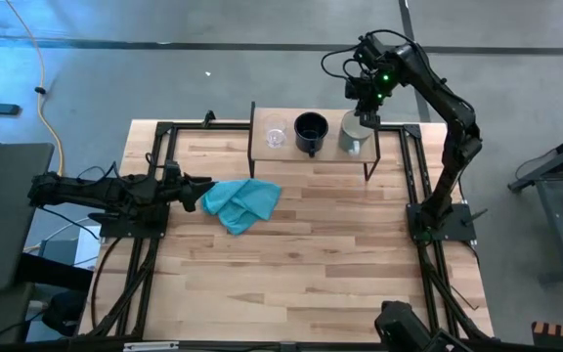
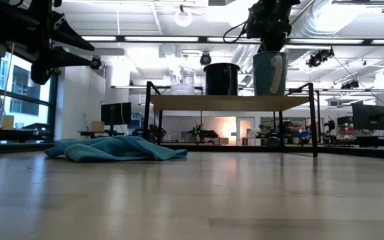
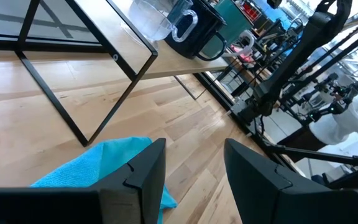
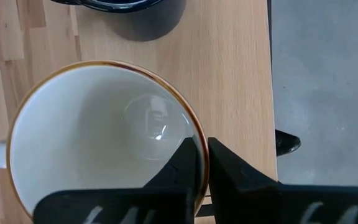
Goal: Stack small to large cups/mugs on shelf
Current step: Put the light blue mug on the shelf
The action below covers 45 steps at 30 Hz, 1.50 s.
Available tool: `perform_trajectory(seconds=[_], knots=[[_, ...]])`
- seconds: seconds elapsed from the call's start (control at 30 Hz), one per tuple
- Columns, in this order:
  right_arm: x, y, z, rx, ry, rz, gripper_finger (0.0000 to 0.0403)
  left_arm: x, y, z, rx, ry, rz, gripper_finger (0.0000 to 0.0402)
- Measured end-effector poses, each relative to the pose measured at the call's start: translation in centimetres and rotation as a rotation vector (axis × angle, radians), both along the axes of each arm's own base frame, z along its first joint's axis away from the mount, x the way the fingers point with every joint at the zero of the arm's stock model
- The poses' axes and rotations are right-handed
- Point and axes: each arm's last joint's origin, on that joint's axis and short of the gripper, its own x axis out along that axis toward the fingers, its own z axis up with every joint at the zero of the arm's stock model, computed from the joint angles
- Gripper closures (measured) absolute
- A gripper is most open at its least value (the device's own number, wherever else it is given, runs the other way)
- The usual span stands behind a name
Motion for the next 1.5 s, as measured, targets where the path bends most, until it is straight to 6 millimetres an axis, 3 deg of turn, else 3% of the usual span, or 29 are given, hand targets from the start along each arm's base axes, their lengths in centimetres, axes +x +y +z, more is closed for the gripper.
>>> perform_trajectory(seconds=[0.27, 0.9, 1.2, 1.5], knots=[[0.17, -0.28, 0.02, -0.025, -0.007, -0.028, 0.0376, 0.01, -0.02, 0.00, -0.005, -0.001, -0.006, 0.0250], [0.24, -0.19, 0.04, -0.005, -0.030, -0.013, 0.0370, 0.01, -0.02, 0.00, -0.005, -0.002, -0.006, 0.0250], [0.24, -0.19, 0.04, -0.002, -0.031, -0.017, 0.0341, 0.01, -0.02, 0.00, -0.005, -0.002, -0.006, 0.0250], [0.26, -0.20, 0.05, -0.004, -0.033, -0.017, 0.0338, 0.01, -0.02, -0.01, -0.005, -0.002, -0.005, 0.0250]])
